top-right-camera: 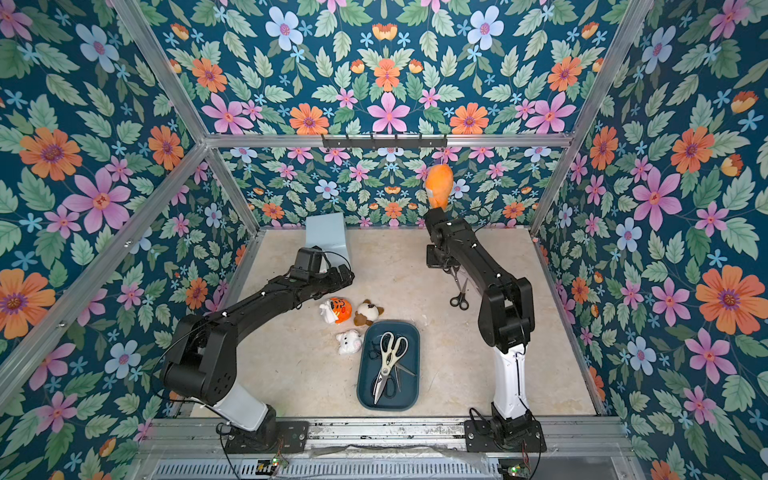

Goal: Put the scissors into the storage box
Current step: Pick up the scissors from the center of the board, then place the scissors in the storage box.

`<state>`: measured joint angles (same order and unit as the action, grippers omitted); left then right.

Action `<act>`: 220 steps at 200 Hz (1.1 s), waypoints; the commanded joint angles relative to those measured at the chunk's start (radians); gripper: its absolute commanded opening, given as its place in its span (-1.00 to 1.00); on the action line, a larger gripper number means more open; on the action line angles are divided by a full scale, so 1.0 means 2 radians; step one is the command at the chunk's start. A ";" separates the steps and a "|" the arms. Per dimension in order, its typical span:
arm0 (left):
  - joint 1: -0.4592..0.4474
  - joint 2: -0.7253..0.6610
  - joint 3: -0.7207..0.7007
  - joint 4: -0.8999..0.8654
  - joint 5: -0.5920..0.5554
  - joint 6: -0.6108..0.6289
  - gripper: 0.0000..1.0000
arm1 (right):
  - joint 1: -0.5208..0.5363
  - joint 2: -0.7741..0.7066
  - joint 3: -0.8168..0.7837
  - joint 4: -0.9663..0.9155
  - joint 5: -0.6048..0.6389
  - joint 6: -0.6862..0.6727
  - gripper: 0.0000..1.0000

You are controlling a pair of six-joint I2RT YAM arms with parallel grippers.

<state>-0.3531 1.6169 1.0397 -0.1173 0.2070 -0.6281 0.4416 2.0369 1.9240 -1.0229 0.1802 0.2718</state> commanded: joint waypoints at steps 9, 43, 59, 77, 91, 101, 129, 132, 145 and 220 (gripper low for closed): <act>0.000 -0.013 -0.011 0.016 -0.004 0.006 0.99 | 0.063 -0.049 -0.038 -0.018 -0.010 0.028 -1.00; 0.000 -0.041 -0.034 0.010 -0.009 0.020 0.99 | 0.153 -0.108 -0.112 0.022 -0.049 0.064 -1.00; 0.000 -0.055 -0.044 0.005 -0.018 0.026 0.99 | 0.197 -0.125 -0.158 0.063 -0.053 0.086 -1.00; 0.001 -0.070 -0.057 0.002 -0.032 0.031 0.99 | 0.235 -0.127 -0.186 0.082 -0.034 0.105 -1.00; 0.001 -0.082 -0.066 -0.001 -0.044 0.030 0.99 | 0.254 -0.126 -0.209 0.100 -0.018 0.129 -1.00; 0.001 -0.091 -0.072 -0.001 -0.051 0.029 0.99 | 0.264 -0.129 -0.229 0.128 -0.039 0.145 -1.00; 0.001 -0.112 -0.079 -0.006 -0.070 0.031 0.99 | 0.279 -0.131 -0.280 0.188 -0.087 0.177 -1.00; 0.001 -0.114 -0.079 -0.006 -0.072 0.032 0.99 | 0.280 -0.130 -0.282 0.188 -0.089 0.179 -1.00; 0.000 -0.119 -0.080 -0.007 -0.081 0.033 0.99 | 0.280 -0.130 -0.291 0.189 -0.099 0.185 -1.00; 0.000 -0.108 -0.068 -0.003 -0.077 0.029 0.99 | 0.276 -0.123 -0.295 0.170 -0.091 0.207 -0.85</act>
<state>-0.3523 1.3930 0.8898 -0.1291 0.0544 -0.5732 0.9970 1.7844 1.3281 -0.6704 -0.0032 0.6605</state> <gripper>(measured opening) 0.993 0.067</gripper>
